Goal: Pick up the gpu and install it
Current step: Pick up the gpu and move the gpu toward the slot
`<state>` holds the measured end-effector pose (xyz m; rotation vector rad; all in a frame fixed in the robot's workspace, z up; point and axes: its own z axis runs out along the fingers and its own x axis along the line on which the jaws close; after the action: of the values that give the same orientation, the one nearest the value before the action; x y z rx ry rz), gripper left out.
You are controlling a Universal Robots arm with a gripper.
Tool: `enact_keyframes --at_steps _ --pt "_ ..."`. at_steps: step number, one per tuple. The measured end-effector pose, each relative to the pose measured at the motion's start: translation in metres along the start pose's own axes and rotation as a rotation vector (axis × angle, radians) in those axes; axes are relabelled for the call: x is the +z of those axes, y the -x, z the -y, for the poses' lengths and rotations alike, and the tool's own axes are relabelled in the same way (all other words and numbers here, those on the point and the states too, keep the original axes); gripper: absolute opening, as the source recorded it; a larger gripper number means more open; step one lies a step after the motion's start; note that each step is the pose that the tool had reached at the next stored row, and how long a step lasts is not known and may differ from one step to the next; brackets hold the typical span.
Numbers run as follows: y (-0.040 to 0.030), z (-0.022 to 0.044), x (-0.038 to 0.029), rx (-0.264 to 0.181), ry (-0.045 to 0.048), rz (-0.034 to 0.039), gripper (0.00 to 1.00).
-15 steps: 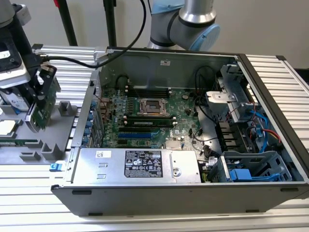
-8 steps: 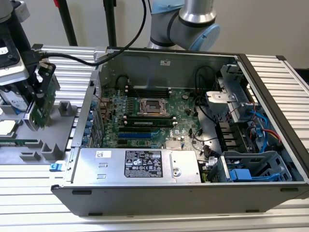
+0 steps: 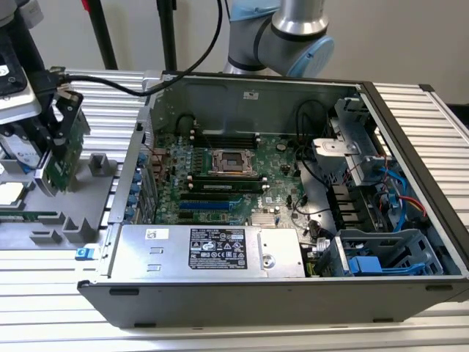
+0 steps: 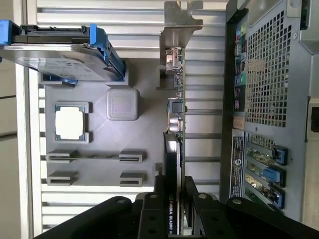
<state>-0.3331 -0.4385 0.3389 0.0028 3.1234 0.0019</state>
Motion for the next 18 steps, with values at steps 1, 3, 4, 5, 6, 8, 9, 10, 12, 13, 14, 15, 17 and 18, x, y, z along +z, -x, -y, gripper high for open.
enact_keyframes --at_steps 1,3,4,5,6,8,9,10,12,13,14,15,17,18 --pt "0.0 0.0 -0.0008 0.0 0.0 0.0 0.0" --pt "0.0001 0.0 -0.0024 0.0 -0.0001 0.0 0.0" --pt "0.0001 0.0 -0.0031 0.0 -0.0001 0.0 0.0" --pt "0.0001 0.0 -0.0038 0.0 0.0 0.0 0.0" --pt "0.0001 0.0 -0.0046 0.0 0.0 0.0001 0.0" --pt "0.0001 0.0 -0.006 0.0 0.0 0.0 0.0" --pt "0.0001 0.0 -0.0068 0.0 0.0 0.0 0.0" --pt "0.0001 0.0 -0.0076 0.0 -0.0001 -0.0001 0.0" --pt "0.0002 0.0 -0.0093 0.0 0.0 -0.0001 0.0" --pt "0.0002 0.0 -0.0101 0.0 -0.0001 -0.0001 0.0" --pt "0.0002 0.0 -0.0109 0.0 0.0 0.0 0.0" --pt "0.0002 0.0 -0.0118 0.0 -0.0001 0.0 0.0" --pt "0.0003 0.0 -0.0135 0.0 0.0 0.0001 0.0" --pt "0.0003 0.0 -0.0143 0.0 0.0 0.0 0.0"
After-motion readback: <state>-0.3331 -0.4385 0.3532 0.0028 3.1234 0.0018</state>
